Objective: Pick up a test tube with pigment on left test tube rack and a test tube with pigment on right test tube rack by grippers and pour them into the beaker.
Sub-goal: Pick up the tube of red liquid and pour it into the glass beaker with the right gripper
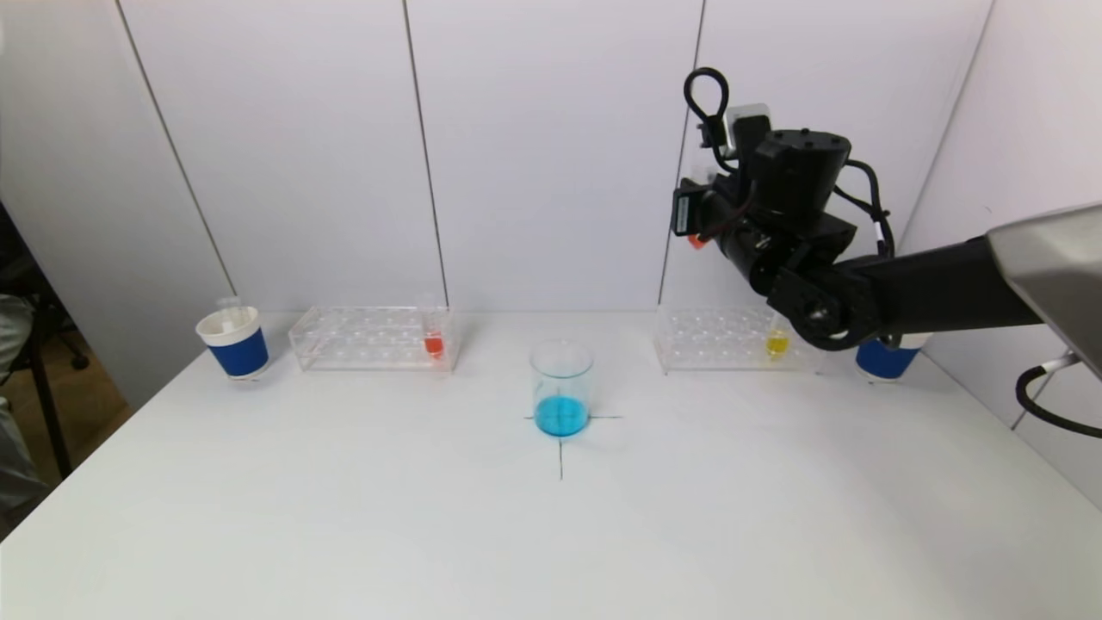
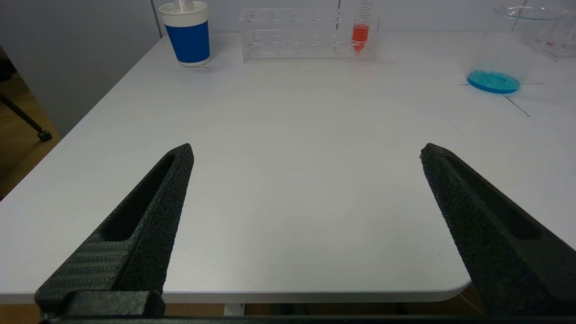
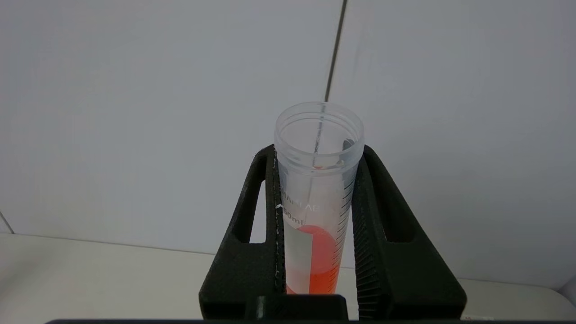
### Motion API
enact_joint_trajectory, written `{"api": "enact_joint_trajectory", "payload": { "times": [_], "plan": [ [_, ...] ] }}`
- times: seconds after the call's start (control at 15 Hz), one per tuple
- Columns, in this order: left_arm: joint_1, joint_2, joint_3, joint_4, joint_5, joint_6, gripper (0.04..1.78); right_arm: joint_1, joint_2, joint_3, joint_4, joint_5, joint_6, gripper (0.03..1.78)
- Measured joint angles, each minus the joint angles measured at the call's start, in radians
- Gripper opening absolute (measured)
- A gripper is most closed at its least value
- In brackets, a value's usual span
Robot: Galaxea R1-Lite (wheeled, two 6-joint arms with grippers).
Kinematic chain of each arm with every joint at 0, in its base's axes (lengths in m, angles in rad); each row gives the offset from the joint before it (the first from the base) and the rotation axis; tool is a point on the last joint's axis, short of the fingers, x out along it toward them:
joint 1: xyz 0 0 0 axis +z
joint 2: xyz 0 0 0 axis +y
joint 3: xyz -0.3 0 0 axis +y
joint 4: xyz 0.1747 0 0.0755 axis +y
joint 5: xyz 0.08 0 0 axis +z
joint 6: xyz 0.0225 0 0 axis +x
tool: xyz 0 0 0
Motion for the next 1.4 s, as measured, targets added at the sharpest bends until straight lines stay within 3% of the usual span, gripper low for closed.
{"api": "enact_joint_trajectory", "payload": {
  "times": [0.13, 0.27, 0.6, 0.73, 1.0, 1.13, 1.4],
  "plan": [
    [0.000, 0.000, 0.000, 0.000, 0.000, 0.000, 1.76, 0.018, -0.009, -0.064, 0.103, 0.041, -0.004, 0.48],
    [0.000, 0.000, 0.000, 0.000, 0.000, 0.000, 1.76, 0.035, -0.021, -0.100, 0.191, 0.130, -0.013, 0.48],
    [0.000, 0.000, 0.000, 0.000, 0.000, 0.000, 1.76, 0.067, -0.050, -0.177, 0.405, 0.344, -0.104, 0.48],
    [0.000, 0.000, 0.000, 0.000, 0.000, 0.000, 1.76, 0.070, -0.050, -0.215, 0.452, 0.457, -0.138, 0.48],
    [0.000, 0.000, 0.000, 0.000, 0.000, 0.000, 1.76, 0.067, -0.031, -0.261, 0.496, 0.640, -0.234, 0.48],
    [0.000, 0.000, 0.000, 0.000, 0.000, 0.000, 1.76, 0.056, -0.010, -0.267, 0.497, 0.746, -0.301, 0.48],
    [0.000, 0.000, 0.000, 0.000, 0.000, 0.000, 1.76, 0.018, 0.060, -0.294, 0.496, 0.906, -0.518, 0.48]
  ]
}}
